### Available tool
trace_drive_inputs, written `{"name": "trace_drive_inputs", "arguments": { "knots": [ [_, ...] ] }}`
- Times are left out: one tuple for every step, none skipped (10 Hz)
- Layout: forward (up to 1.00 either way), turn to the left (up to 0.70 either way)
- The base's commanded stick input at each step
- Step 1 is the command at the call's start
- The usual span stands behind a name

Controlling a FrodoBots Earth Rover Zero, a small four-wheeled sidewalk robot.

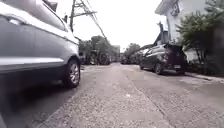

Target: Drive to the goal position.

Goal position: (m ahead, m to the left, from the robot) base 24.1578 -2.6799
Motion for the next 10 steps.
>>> {"name": "trace_drive_inputs", "arguments": {
  "knots": [
    [1.0, 0.0],
    [1.0, 0.0],
    [1.0, 0.0],
    [1.0, 0.23],
    [1.0, 0.05],
    [1.0, 0.0],
    [1.0, 0.0],
    [1.0, 0.0],
    [1.0, 0.2],
    [1.0, 0.12]
  ]
}}
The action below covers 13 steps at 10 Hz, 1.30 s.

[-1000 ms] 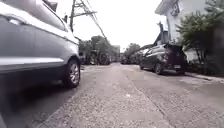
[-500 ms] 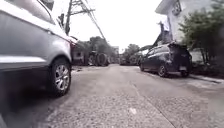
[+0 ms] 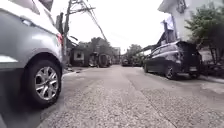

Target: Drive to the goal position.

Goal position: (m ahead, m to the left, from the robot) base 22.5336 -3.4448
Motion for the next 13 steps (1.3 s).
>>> {"name": "trace_drive_inputs", "arguments": {
  "knots": [
    [1.0, 0.1],
    [1.0, 0.19],
    [1.0, 0.0],
    [1.0, 0.0],
    [1.0, 0.0],
    [1.0, 0.0],
    [1.0, 0.0],
    [1.0, 0.0],
    [1.0, 0.0],
    [1.0, 0.03],
    [1.0, 0.22],
    [1.0, 0.09],
    [1.0, 0.0]
  ]
}}
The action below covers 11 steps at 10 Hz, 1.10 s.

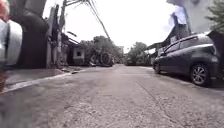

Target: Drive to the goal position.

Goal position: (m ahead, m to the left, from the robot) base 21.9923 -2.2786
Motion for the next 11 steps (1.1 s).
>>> {"name": "trace_drive_inputs", "arguments": {
  "knots": [
    [1.0, 0.0],
    [1.0, 0.0],
    [1.0, 0.0],
    [1.0, 0.0],
    [1.0, 0.0],
    [1.0, 0.0],
    [1.0, 0.22],
    [1.0, 0.14],
    [1.0, 0.03],
    [1.0, 0.11],
    [1.0, 0.16]
  ]
}}
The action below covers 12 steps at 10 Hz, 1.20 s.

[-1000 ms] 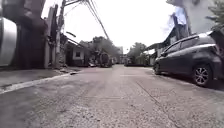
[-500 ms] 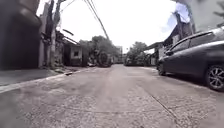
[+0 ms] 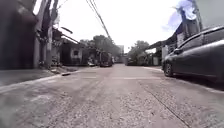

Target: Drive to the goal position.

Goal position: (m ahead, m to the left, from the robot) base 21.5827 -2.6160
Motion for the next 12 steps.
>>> {"name": "trace_drive_inputs", "arguments": {
  "knots": [
    [1.0, 0.15],
    [1.0, 0.0],
    [1.0, 0.0],
    [1.0, 0.09],
    [1.0, 0.26],
    [1.0, 0.0],
    [1.0, 0.0],
    [1.0, 0.0],
    [1.0, 0.0],
    [1.0, 0.0],
    [1.0, -0.01],
    [1.0, -0.24]
  ]
}}
